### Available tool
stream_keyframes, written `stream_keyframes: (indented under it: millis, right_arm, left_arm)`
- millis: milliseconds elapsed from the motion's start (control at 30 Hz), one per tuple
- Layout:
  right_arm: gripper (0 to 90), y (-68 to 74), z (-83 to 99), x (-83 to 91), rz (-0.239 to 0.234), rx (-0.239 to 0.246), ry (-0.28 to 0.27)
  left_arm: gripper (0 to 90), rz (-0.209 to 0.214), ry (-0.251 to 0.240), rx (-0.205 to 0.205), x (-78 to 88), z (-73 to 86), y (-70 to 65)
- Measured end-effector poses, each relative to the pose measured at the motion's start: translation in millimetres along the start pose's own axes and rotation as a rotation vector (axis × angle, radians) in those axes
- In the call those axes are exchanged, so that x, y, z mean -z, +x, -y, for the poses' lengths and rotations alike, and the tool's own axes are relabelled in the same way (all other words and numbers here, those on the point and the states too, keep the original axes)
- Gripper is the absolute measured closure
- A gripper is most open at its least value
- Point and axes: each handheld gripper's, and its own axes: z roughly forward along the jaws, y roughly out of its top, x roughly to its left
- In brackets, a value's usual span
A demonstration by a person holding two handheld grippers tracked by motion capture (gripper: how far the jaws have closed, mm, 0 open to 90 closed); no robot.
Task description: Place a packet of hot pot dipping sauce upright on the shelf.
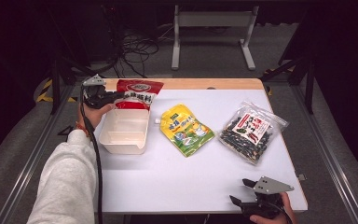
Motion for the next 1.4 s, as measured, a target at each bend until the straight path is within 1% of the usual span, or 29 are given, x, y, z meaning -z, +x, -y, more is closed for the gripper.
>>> stream_keyframes:
  millis: [100, 167, 200, 233, 333, 367, 400, 433, 467, 500, 533, 567, 633, 667, 700, 733, 767, 833, 867, 933, 1000, 1067, 1100, 1167, 1233, 1267, 1300, 1367, 1400]
  right_arm:
    - [24.2, -0.5, -0.2, 0.5, 0.004, -0.001, -0.002]
    - [24.3, -0.6, -0.1, 0.9, 0.007, -0.003, -0.003]
    - [24.3, -0.7, -0.1, 1.2, 0.008, -0.002, -0.003]
    - [24.4, -0.7, -0.1, 1.5, 0.009, -0.001, -0.004]
    - [24.7, -1.5, -0.4, 2.2, 0.011, -0.003, -0.007]
    - [24.8, -1.9, -0.4, 2.4, 0.012, -0.003, -0.008]
    - [24.9, -2.4, -0.6, 2.6, 0.015, -0.002, -0.008]
    - [24.9, -3.0, -0.9, 2.9, 0.017, -0.002, -0.009]
    - [24.9, -3.0, -0.9, 2.9, 0.017, -0.002, -0.009]
    - [25.0, -3.6, -1.2, 3.1, 0.015, -0.002, -0.011]
    - [25.2, -4.6, -2.1, 3.7, 0.020, 0.000, -0.013]
    - [25.3, -5.2, -2.7, 4.0, 0.021, -0.001, -0.016]
    - [25.4, -6.7, -3.9, 4.8, 0.024, -0.002, -0.022]
    - [25.4, -7.6, -4.5, 5.3, 0.024, -0.002, -0.025]
    - [25.5, -8.6, -5.1, 5.7, 0.025, -0.004, -0.028]
    - [25.6, -9.6, -5.8, 6.0, 0.029, -0.004, -0.031]
    - [25.7, -10.5, -6.6, 6.3, 0.031, -0.004, -0.034]
    - [25.7, -11.9, -7.8, 6.6, 0.032, -0.006, -0.038]
    - [25.9, -13.1, -8.7, 6.7, 0.030, -0.011, -0.045]
    - [25.9, -15.0, -10.9, 6.4, 0.019, -0.021, -0.055]
    - [26.0, -16.3, -13.1, 5.6, 0.017, -0.019, -0.058]
    - [26.0, -17.6, -15.3, 4.6, 0.015, -0.013, -0.060]
    - [26.1, -18.2, -16.1, 4.2, 0.016, -0.012, -0.060]
    - [26.1, -21.2, -18.1, 3.2, 0.018, -0.010, -0.063]
    - [26.2, -23.7, -19.4, 3.5, 0.020, -0.012, -0.067]
    - [26.3, -24.7, -19.9, 3.7, 0.020, -0.013, -0.069]
    - [26.5, -26.4, -20.6, 4.1, 0.022, -0.016, -0.072]
    - [26.8, -29.6, -22.0, 5.0, 0.029, -0.023, -0.080]
    - [27.0, -31.3, -22.8, 5.8, 0.030, -0.028, -0.086]
  left_arm:
    - [89.7, 0.002, -0.003, 0.008, -0.1, 2.0, 0.1]
    - [89.5, -0.008, -0.007, 0.009, 0.1, 1.5, -1.9]
    - [89.4, -0.016, -0.003, -0.009, 0.6, 0.7, -2.4]
    - [88.8, -0.022, -0.004, 0.001, 0.7, 0.6, -4.4]
    - [85.8, -0.039, -0.016, -0.012, 4.5, 0.1, -6.1]
    - [84.6, -0.050, -0.024, -0.008, 7.5, 0.0, -7.3]
    - [83.0, -0.050, -0.024, -0.008, 7.5, 0.0, -7.3]
    - [81.2, -0.065, -0.050, -0.004, 14.9, 0.1, -8.1]
    - [80.2, -0.065, -0.050, -0.004, 14.9, 0.1, -8.1]
    - [80.2, -0.068, -0.059, -0.004, 18.4, 0.2, -8.5]
    - [79.1, -0.079, -0.064, -0.005, 21.8, 0.3, -9.3]
    - [79.2, -0.088, -0.074, -0.014, 29.0, 0.1, -11.8]
    - [79.2, -0.080, -0.091, -0.017, 36.9, -0.5, -15.0]
    - [80.2, -0.080, -0.091, -0.017, 36.9, -0.5, -15.0]
    - [81.1, -0.077, -0.102, -0.034, 44.0, -0.7, -20.3]
    - [82.7, -0.066, -0.103, -0.043, 47.1, -0.3, -23.0]
    - [84.0, -0.066, -0.103, -0.043, 47.1, -0.3, -23.0]
    - [84.5, -0.061, -0.103, -0.058, 52.2, 1.8, -30.2]
    - [84.8, -0.048, -0.105, -0.064, 54.4, 3.0, -33.0]
    - [84.9, -0.037, -0.118, -0.064, 58.3, 5.9, -38.8]
    - [85.0, -0.024, -0.118, -0.077, 62.0, 9.3, -46.9]
    - [84.9, -0.023, -0.106, -0.093, 64.3, 12.6, -54.6]
    - [84.8, -0.016, -0.103, -0.098, 66.3, 15.0, -59.3]
    - [84.7, -0.002, -0.115, -0.102, 70.4, 19.3, -66.0]
    - [84.8, 0.008, -0.114, -0.108, 74.0, 24.5, -74.3]
    - [84.8, 0.016, -0.119, -0.118, 76.4, 28.3, -79.1]
    - [84.8, 0.026, -0.124, -0.115, 78.2, 31.6, -83.6]
    - [84.2, 0.037, -0.133, -0.127, 82.7, 38.1, -92.9]
    - [83.6, 0.047, -0.138, -0.125, 84.3, 40.7, -96.5]
